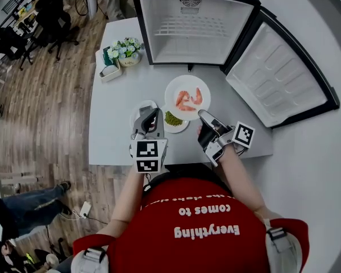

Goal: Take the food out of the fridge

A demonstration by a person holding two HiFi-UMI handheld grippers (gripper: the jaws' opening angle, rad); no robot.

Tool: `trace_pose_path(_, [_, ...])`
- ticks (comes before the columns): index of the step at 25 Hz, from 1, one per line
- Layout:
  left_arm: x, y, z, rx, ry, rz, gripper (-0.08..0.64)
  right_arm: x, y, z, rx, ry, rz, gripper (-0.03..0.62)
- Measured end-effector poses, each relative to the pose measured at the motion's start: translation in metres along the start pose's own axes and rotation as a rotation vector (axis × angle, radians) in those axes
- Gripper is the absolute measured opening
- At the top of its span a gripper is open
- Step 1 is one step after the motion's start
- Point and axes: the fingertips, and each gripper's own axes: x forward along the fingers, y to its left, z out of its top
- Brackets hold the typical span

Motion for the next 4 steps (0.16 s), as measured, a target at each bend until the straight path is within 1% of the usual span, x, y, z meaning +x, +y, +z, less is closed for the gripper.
trace_pose_path(4, [-0.0056, -0.0008, -0.0016, 0.000, -0.001, 0.010, 0.008, -0.0089, 0.0001, -0.0043, 0.010, -0.006, 0.003, 0.025])
